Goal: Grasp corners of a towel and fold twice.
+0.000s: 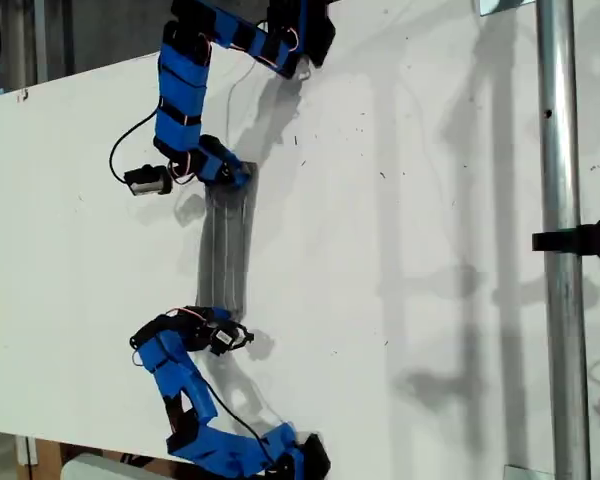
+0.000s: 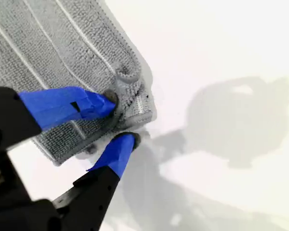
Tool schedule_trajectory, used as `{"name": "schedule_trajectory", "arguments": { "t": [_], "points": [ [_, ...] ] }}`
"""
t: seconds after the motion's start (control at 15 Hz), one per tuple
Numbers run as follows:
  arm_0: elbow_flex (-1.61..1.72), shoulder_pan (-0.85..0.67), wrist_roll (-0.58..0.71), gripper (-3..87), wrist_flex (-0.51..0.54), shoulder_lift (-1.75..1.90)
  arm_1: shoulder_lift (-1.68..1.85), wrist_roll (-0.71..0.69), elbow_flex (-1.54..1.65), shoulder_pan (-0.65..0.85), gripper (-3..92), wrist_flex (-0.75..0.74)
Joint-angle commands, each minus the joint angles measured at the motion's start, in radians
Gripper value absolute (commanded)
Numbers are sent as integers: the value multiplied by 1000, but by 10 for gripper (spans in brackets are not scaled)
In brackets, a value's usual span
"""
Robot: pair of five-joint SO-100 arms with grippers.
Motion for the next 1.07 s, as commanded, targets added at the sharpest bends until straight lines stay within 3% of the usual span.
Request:
{"name": "schedule_trajectory", "arguments": {
  "t": [0.0, 0.13, 0.33, 0.53, 0.73, 0.8, 1.0],
  "points": [
    [25, -28, -12, 189, 28, 126, 167, 21, -29, -41, 257, 92],
    [117, 2, -12, 184, 31, 258, 342, 69, 17, -60, 347, 206],
    [345, 98, -44, 178, 32, 641, 712, 249, 198, -83, 357, 376],
    [650, 227, -110, 171, -8, 1063, 1085, 614, 336, -262, 368, 560],
    [1111, 414, -264, 179, -143, 1614, 1336, 1054, 414, -531, 425, 687],
    [1273, 457, -313, 186, -183, 1807, 1376, 1117, 417, -569, 448, 684],
    [1686, 589, -443, 169, -282, 2322, 1368, 1126, 448, -565, 452, 653]
  ]
}}
